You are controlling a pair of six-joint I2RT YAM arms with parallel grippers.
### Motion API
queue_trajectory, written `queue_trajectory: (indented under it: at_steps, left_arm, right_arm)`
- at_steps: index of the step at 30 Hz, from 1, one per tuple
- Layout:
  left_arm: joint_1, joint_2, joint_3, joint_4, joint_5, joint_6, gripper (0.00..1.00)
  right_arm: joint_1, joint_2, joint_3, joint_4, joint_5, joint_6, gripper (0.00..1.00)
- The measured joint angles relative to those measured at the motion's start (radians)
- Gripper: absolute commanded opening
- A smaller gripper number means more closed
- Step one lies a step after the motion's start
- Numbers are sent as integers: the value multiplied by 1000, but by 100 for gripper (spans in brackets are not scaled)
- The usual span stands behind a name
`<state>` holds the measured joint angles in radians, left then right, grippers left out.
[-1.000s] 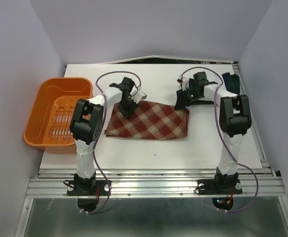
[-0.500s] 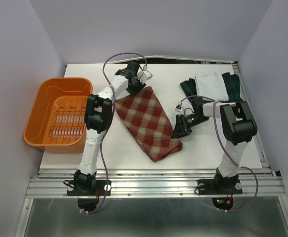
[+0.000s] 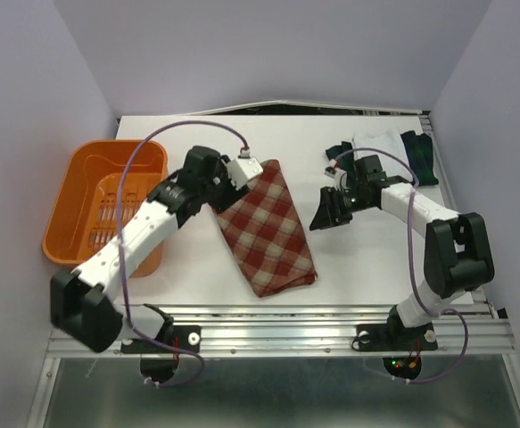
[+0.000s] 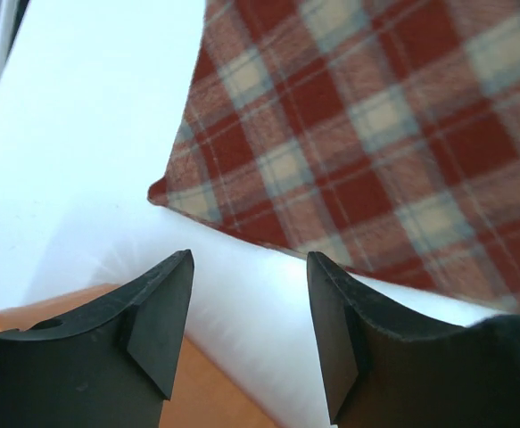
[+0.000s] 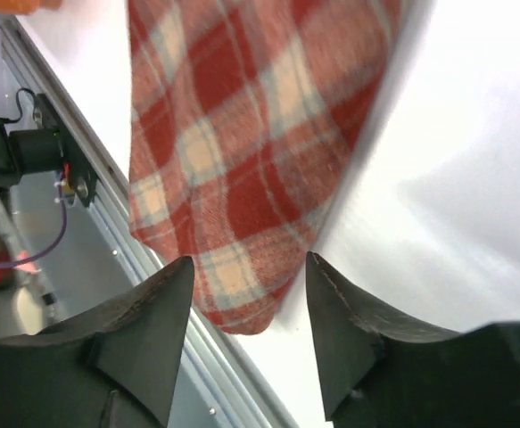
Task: Fold and stack the skirts
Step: Fold the skirt
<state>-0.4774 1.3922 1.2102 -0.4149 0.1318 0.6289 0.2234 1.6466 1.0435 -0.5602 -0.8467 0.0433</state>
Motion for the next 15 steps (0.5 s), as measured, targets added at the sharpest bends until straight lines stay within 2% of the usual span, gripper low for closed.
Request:
queue_trajectory:
  at_steps: [1, 2, 3, 4, 6, 10, 15]
  left_arm:
    - [-51, -93, -73, 20, -17, 2, 66]
    - [-87, -145, -117, 22, -25, 2, 71]
    - [-150, -202, -172, 22, -41, 2, 96]
    - [-203, -248, -221, 14, -43, 1, 99]
    - [-293, -285, -294, -26, -45, -1, 99]
    - [-390, -276, -375, -65, -118, -19, 99]
    - [-587, -254, -402, -81, -190, -44, 99]
  right_arm:
    - [2, -15, 9, 5, 5, -13, 54]
    - [5, -36, 28, 14, 10, -24, 54]
    - [18, -45, 48, 16, 12, -39, 54]
    - [36, -45, 71, 16, 11, -51, 54]
    - [97, -26, 106, 32, -4, -70, 54]
    - [214, 47, 107, 72, -31, -77, 54]
    - [297, 198, 100, 129, -28, -76, 52]
